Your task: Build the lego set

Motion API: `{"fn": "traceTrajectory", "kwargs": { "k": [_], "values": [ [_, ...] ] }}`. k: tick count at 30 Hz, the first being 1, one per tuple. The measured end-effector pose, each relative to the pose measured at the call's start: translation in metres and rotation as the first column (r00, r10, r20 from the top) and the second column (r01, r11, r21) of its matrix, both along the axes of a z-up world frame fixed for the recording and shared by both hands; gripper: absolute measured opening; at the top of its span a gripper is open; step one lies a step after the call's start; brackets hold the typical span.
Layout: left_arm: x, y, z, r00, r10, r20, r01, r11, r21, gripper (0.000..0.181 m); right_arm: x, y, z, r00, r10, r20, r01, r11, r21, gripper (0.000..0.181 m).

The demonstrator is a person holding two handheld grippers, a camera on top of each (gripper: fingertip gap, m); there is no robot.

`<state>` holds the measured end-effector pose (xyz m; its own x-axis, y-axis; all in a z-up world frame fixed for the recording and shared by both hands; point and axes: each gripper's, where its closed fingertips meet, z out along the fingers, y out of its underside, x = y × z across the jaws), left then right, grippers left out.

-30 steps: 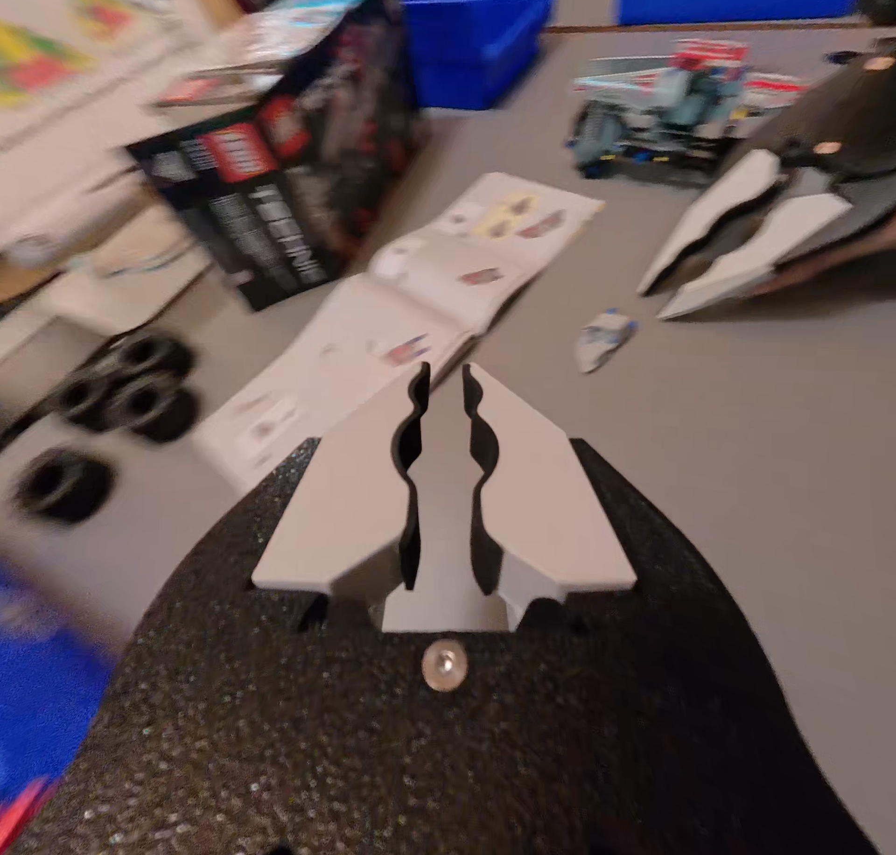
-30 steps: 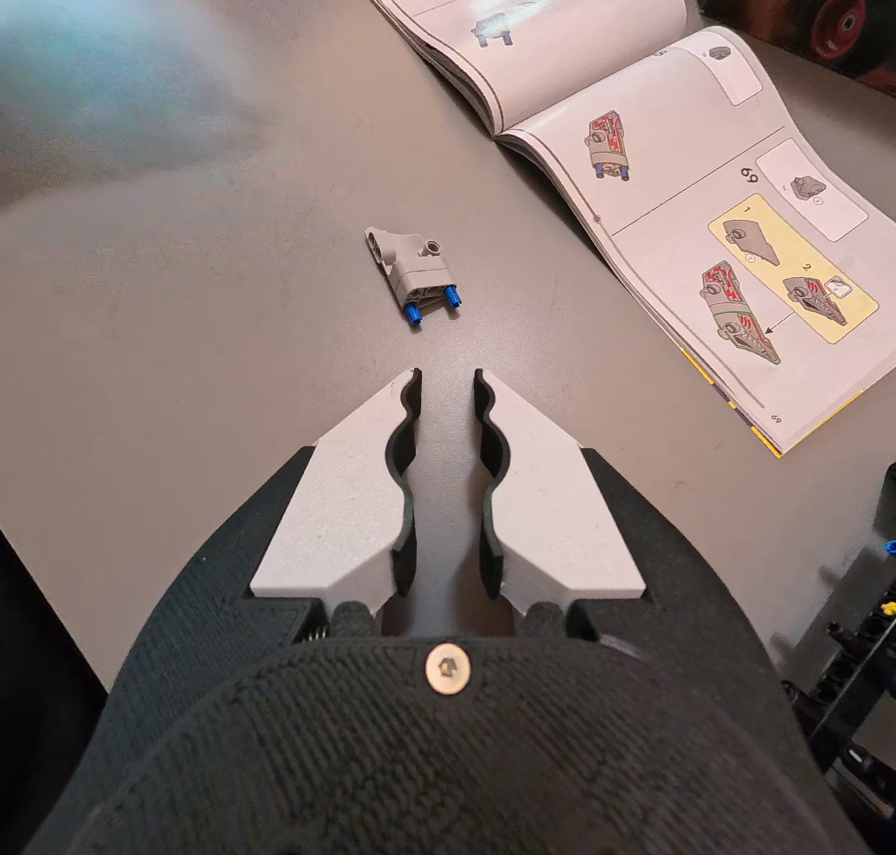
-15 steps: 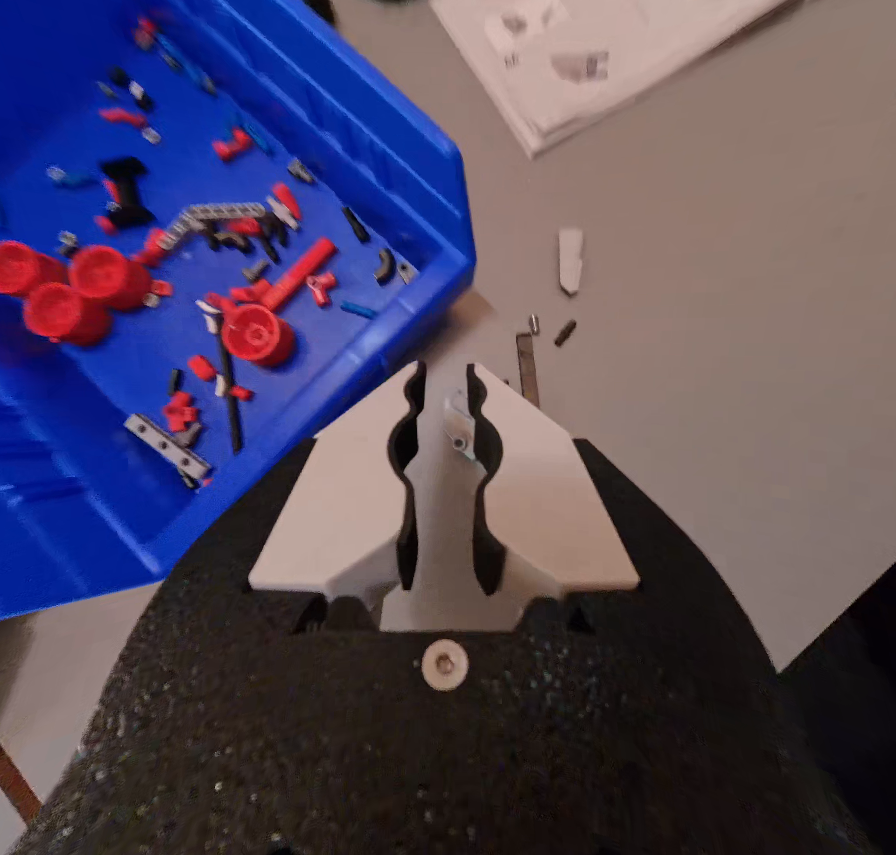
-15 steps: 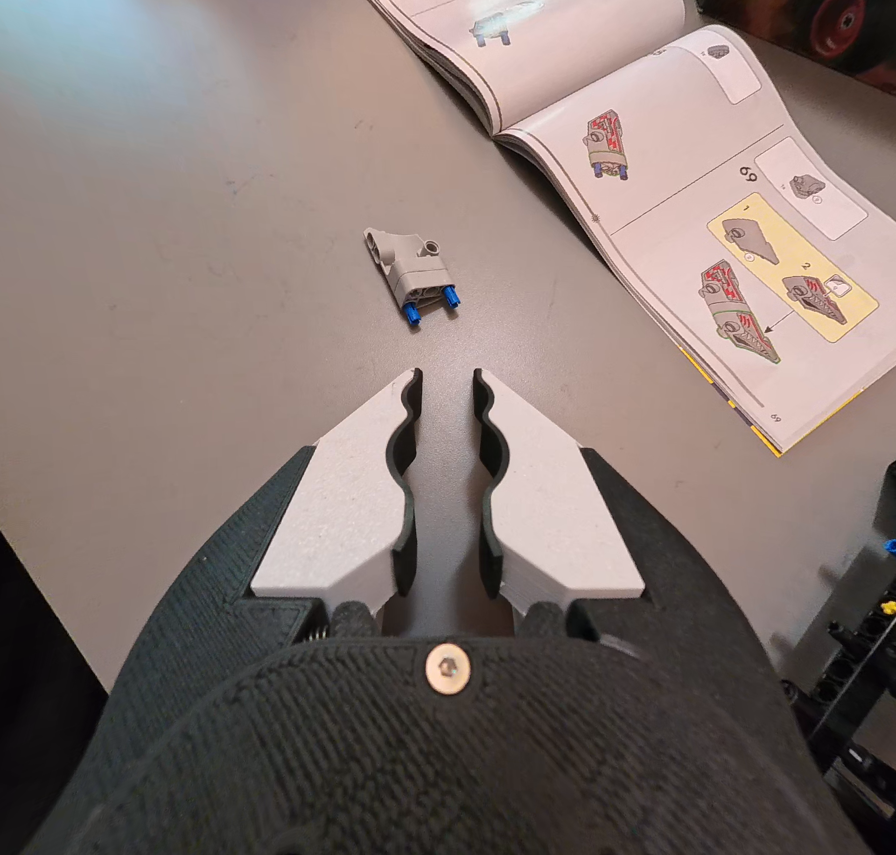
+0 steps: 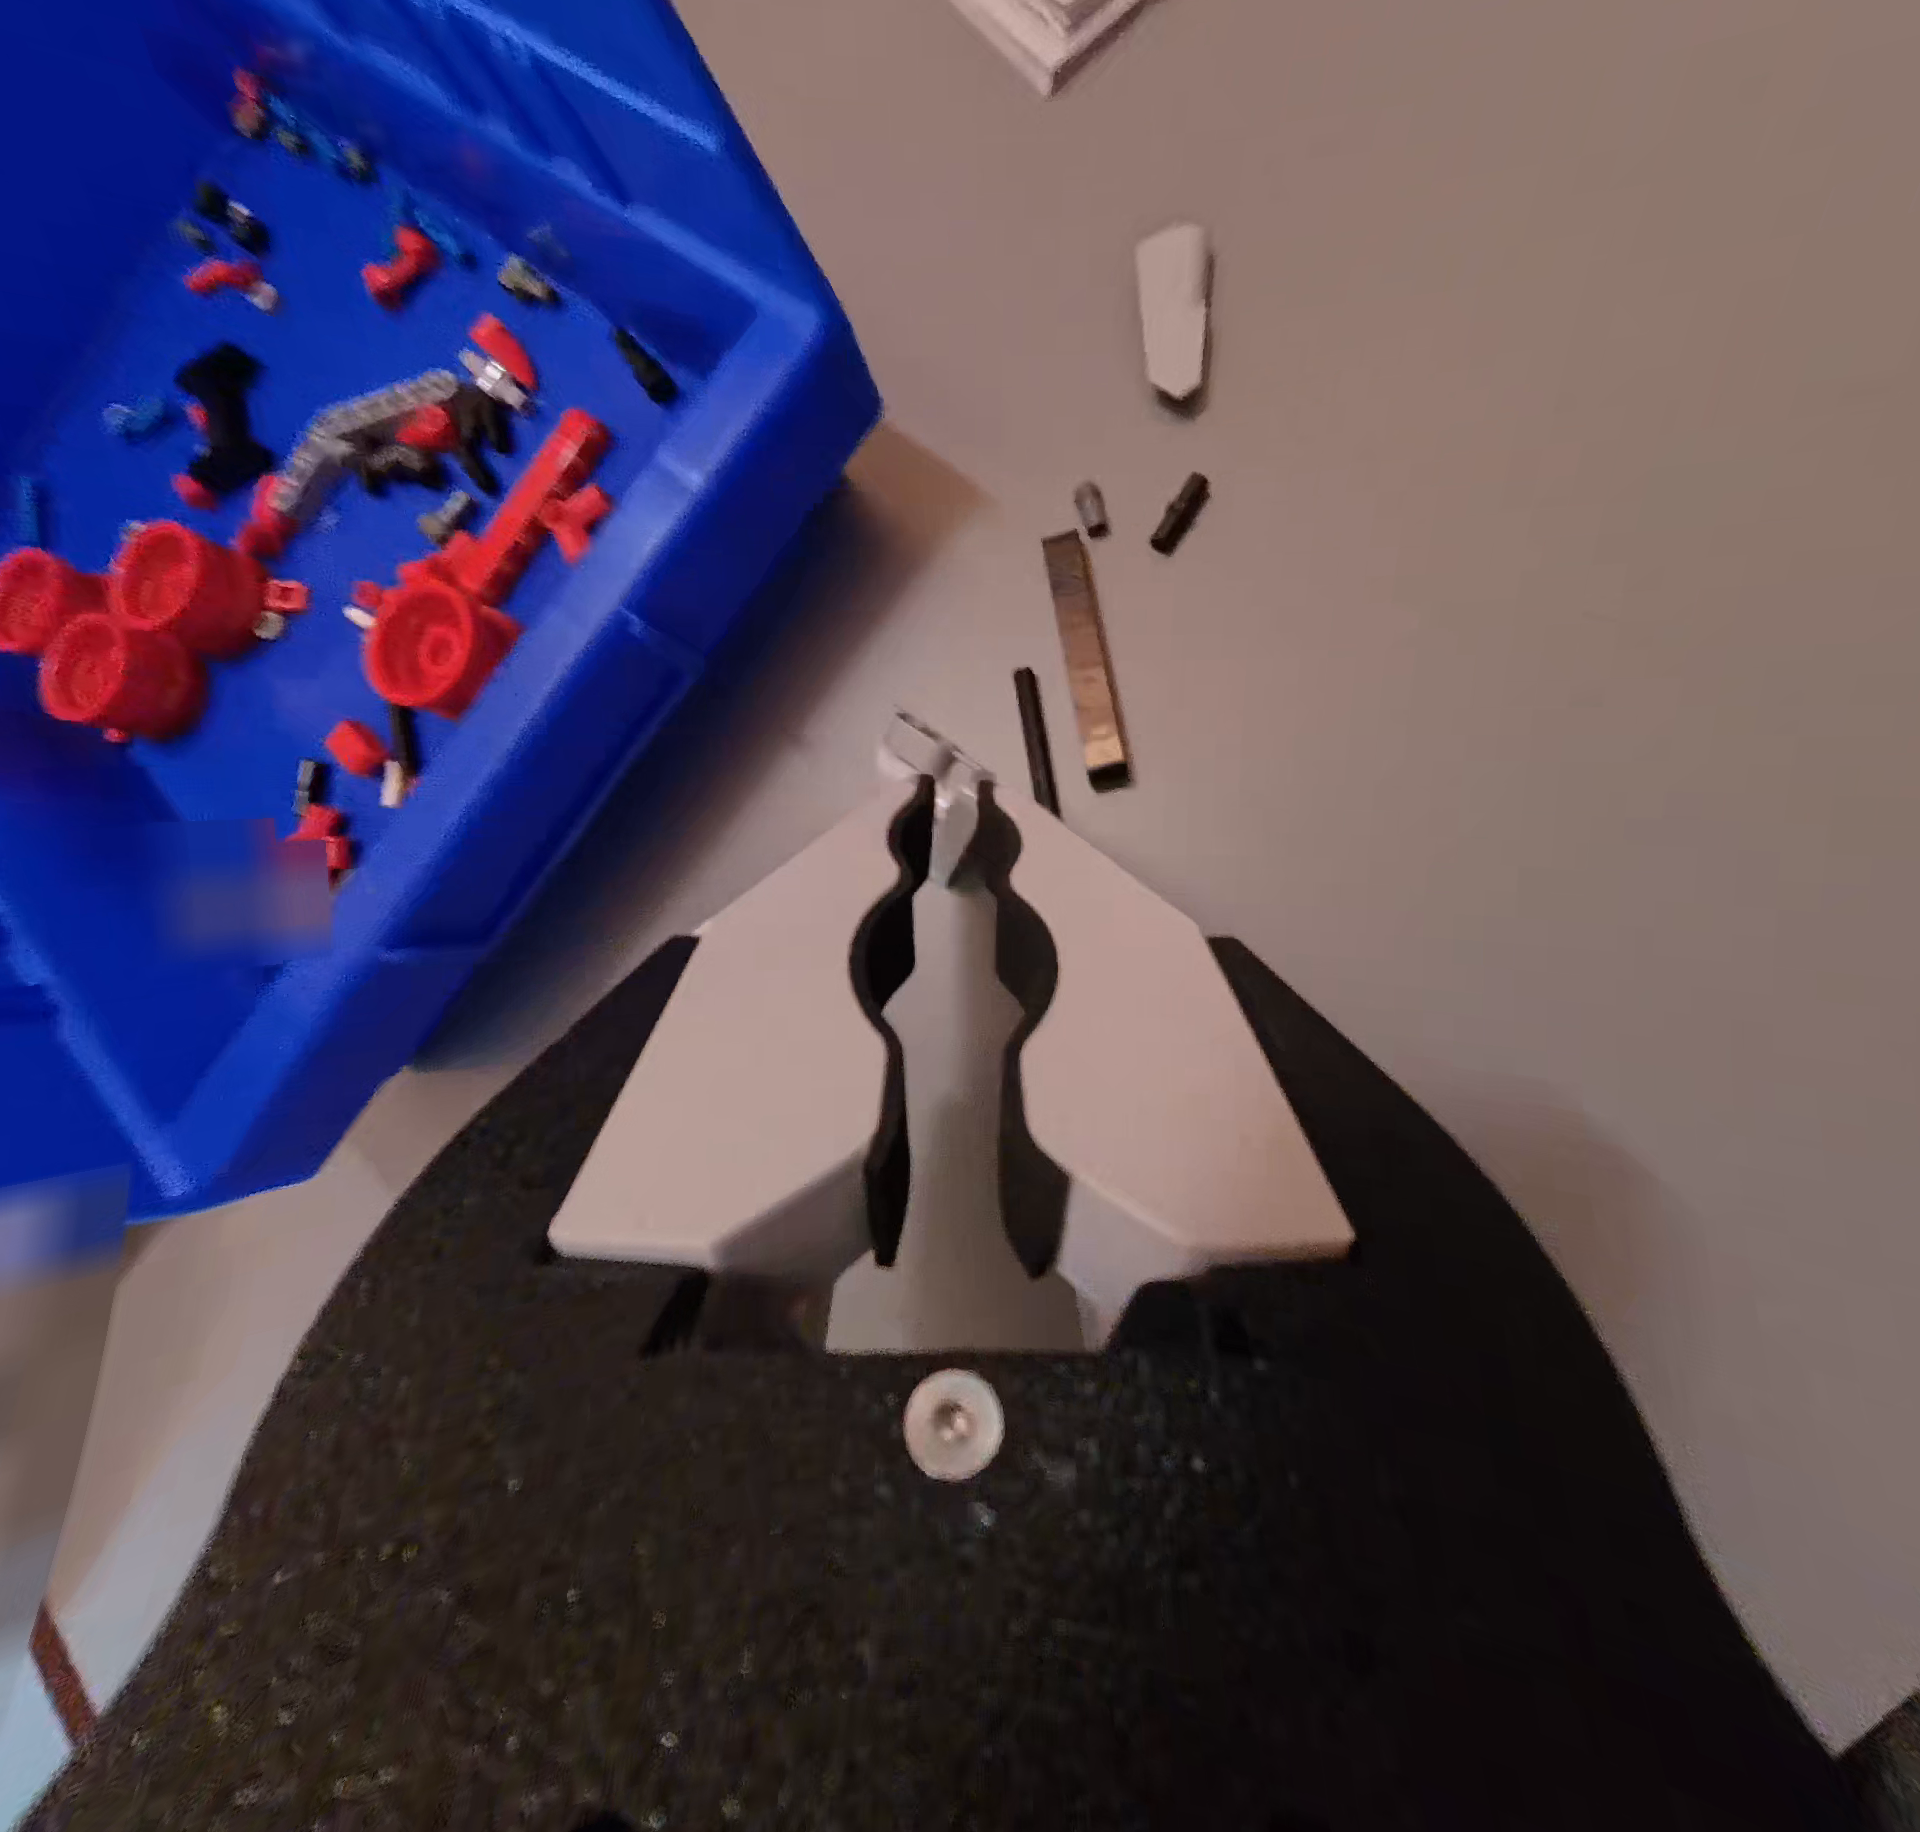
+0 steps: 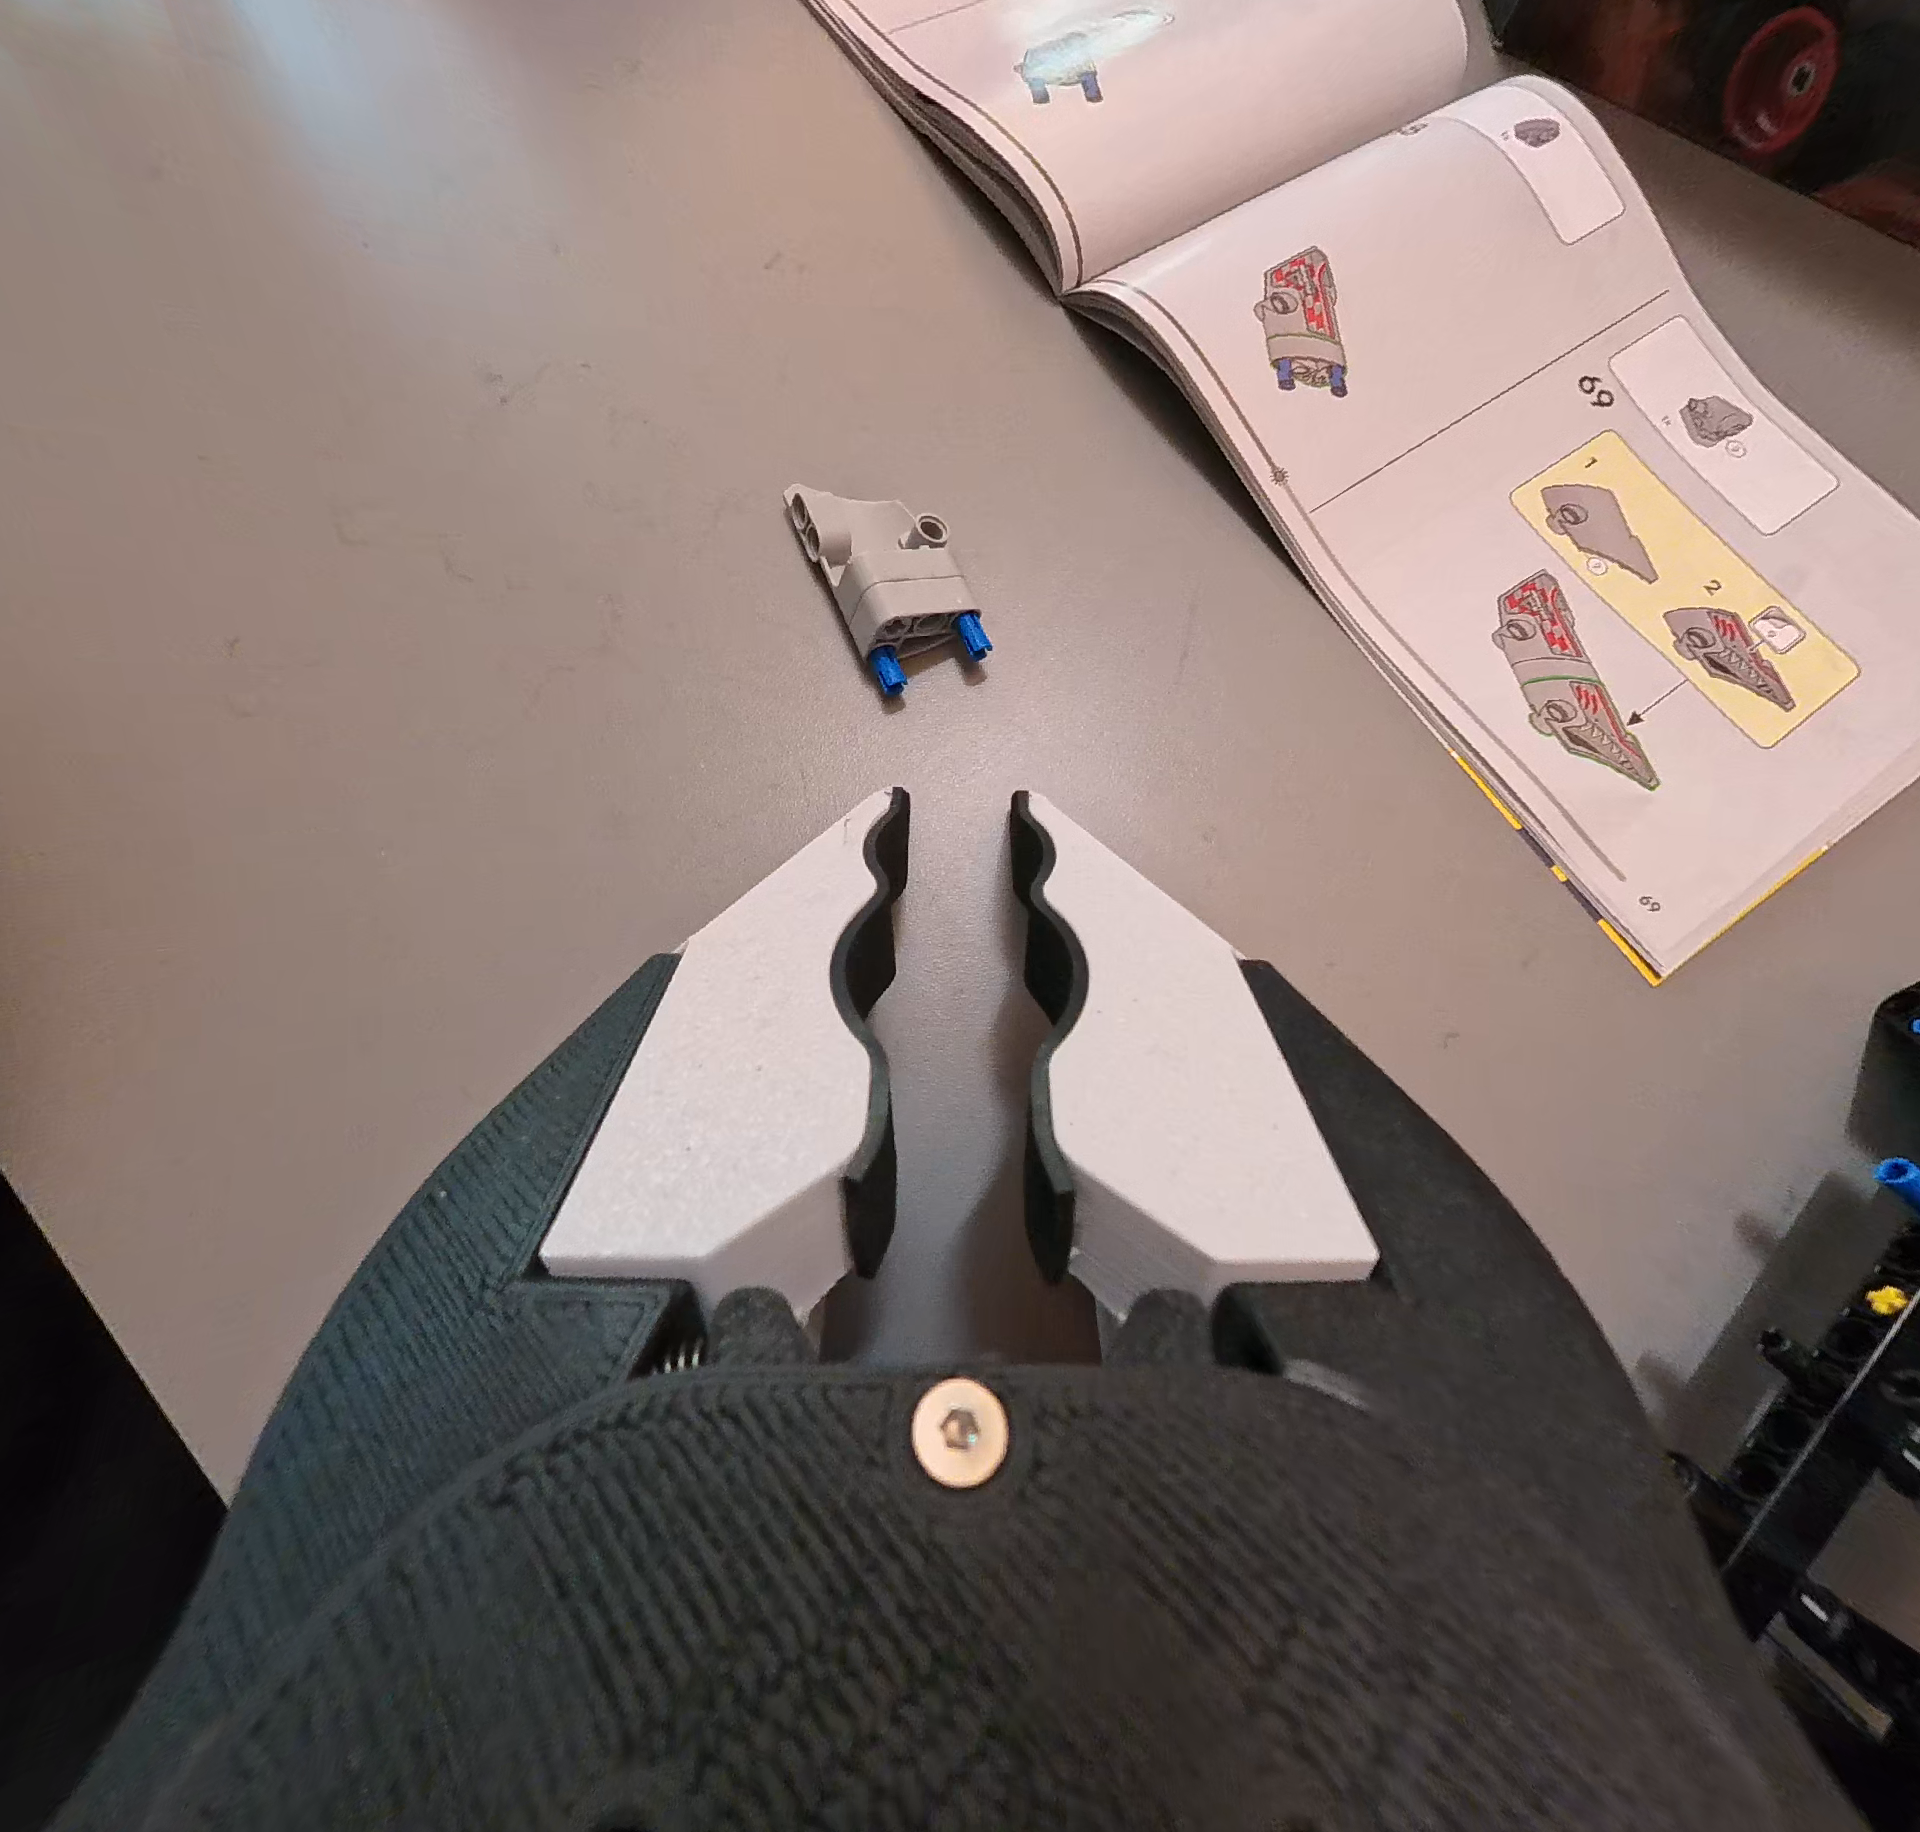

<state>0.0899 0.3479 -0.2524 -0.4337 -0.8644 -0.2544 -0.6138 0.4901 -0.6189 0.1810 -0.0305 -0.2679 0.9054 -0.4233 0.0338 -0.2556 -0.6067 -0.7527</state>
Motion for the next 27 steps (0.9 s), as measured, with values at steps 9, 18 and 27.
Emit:
{"fn": "traceTrajectory", "kwargs": {
  "k": [9,18,27],
  "values": [
    [0.0,0.005,-0.009,1.0,-0.026,-0.009,0.027,0.992,0.126,0.005,0.0,0.0,0.0,1.0,-0.002,-0.014,0.002,1.0,0.006,0.018],
    [0.039,-0.185,0.028,0.82,-0.547,0.167,0.544,0.836,0.067,0.005,0.001,0.001,0.0,1.0,0.002,-0.009,-0.002,1.0,0.004,0.017],
    [0.047,-0.315,-0.003,0.592,-0.802,0.081,0.806,0.589,-0.066,0.005,0.002,0.002,0.0,1.0,0.006,-0.01,-0.006,1.0,0.005,0.017]
  ]
}}
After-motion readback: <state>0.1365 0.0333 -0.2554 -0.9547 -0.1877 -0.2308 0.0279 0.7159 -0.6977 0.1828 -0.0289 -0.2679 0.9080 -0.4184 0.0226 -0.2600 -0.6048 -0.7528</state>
